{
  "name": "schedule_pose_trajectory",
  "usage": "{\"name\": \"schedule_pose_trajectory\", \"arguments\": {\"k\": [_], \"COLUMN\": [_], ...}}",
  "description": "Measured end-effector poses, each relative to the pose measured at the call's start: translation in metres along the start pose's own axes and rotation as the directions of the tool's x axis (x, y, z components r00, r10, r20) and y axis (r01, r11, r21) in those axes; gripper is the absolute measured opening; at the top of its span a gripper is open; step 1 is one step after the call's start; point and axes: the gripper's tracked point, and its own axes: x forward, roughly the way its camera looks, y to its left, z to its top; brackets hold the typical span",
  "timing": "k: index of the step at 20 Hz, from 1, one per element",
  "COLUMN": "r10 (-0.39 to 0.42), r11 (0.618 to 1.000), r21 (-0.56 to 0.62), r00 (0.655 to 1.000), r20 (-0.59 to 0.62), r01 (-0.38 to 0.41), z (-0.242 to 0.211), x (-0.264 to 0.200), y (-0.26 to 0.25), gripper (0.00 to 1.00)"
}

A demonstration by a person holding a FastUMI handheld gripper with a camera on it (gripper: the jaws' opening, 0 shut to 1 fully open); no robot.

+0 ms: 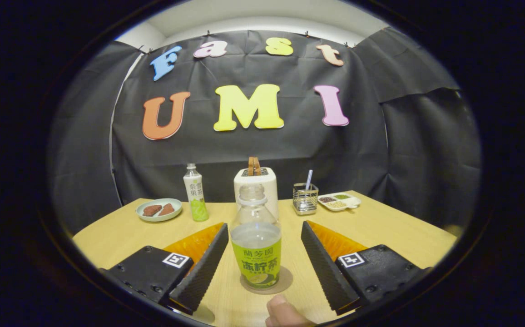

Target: Take the bottle from table, then pour the juice into the cup, finally place the bottle on the coaster

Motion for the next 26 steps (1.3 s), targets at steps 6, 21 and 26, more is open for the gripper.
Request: {"name": "schedule_pose_trajectory", "arguments": {"k": [6, 21, 26], "r10": [-0.05, 0.004, 0.05], "r11": [0.998, 1.0, 0.998], "r21": [-0.023, -0.002, -0.03], "r00": [0.998, 0.996, 0.996], "r20": [0.028, 0.085, 0.075], "r01": [0.051, -0.004, -0.048], "z": [0.042, 0.06, 0.039], "x": [-0.068, -0.275, -0.313], "y": [-0.019, -0.116, -0.128], "gripper": [1.0, 1.0, 1.0]}}
